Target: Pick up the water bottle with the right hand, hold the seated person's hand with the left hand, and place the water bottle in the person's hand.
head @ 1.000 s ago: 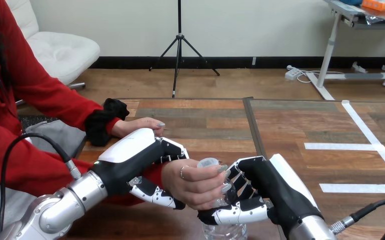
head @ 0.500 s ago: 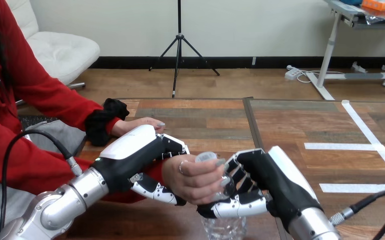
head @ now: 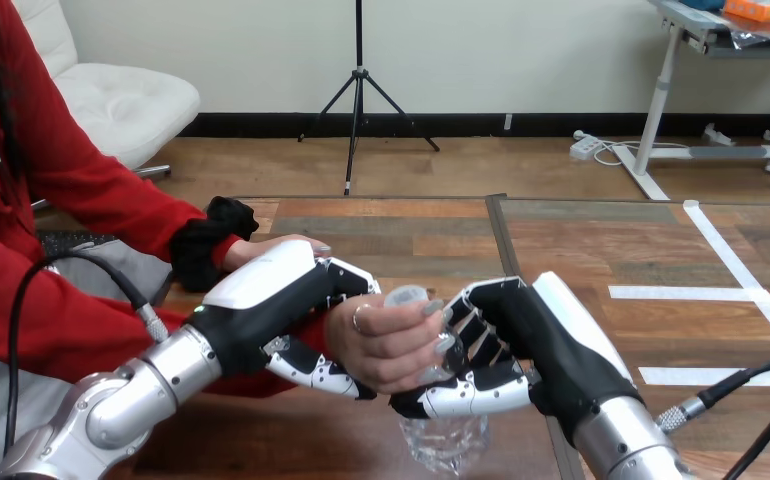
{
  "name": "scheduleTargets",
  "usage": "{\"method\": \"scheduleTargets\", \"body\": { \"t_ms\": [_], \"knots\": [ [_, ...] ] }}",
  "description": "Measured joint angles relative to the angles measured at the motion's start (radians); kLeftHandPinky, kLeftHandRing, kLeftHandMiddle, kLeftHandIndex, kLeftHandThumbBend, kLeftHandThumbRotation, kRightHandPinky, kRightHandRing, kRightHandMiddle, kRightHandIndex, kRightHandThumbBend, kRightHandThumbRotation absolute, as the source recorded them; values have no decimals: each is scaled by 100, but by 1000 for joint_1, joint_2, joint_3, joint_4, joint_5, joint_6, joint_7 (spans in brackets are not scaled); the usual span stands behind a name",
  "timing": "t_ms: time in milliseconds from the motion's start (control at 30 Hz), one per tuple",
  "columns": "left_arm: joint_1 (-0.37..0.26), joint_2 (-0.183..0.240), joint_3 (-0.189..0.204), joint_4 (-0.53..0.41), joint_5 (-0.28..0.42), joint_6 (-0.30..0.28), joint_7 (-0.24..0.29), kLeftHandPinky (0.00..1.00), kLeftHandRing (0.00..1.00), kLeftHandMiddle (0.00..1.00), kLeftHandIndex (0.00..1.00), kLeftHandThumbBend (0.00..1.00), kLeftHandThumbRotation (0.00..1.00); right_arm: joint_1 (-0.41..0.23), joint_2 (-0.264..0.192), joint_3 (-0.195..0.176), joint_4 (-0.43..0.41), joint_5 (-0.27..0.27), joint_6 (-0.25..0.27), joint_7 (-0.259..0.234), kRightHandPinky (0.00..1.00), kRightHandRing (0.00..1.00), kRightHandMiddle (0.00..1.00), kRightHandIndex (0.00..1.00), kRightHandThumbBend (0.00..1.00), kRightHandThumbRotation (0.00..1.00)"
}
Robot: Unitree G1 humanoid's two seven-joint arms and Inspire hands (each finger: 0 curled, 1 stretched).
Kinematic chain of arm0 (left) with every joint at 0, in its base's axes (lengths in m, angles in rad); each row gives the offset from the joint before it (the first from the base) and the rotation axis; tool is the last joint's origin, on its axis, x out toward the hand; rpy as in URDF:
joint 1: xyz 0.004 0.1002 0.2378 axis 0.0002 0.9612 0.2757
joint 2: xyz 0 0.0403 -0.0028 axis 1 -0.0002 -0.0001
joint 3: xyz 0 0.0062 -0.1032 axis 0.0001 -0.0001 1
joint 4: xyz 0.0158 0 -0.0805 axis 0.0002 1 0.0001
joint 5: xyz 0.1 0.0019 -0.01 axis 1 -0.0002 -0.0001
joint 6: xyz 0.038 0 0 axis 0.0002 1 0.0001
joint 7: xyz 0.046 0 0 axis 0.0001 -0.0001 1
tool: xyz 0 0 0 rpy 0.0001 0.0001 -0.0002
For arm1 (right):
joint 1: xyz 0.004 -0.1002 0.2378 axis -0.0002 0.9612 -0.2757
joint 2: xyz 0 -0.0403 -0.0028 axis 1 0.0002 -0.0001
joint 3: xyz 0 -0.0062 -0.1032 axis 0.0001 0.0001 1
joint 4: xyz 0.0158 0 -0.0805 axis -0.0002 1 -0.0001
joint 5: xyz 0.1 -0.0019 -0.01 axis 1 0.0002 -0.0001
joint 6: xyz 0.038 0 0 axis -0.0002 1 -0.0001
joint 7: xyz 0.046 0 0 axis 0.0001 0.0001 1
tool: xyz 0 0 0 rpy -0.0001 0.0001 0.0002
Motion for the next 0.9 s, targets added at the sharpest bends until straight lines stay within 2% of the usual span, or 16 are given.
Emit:
{"method": "scheduleTargets", "body": {
  "t_ms": [467, 900],
  "knots": [
    [-19, -8, 0, 11, -5, -5, -1, 31, 39, 48, 49, 71, 16, -8, 0, -5, -24, -14, 0, -3, 31, 38, 44, 46, 93, 12],
    [-35, -13, 0, 33, -1, -25, 17, 40, 47, 54, 56, 76, 23, -9, -3, -12, -68, -30, 0, -3, 39, 46, 50, 50, 94, 23]
  ]
}}
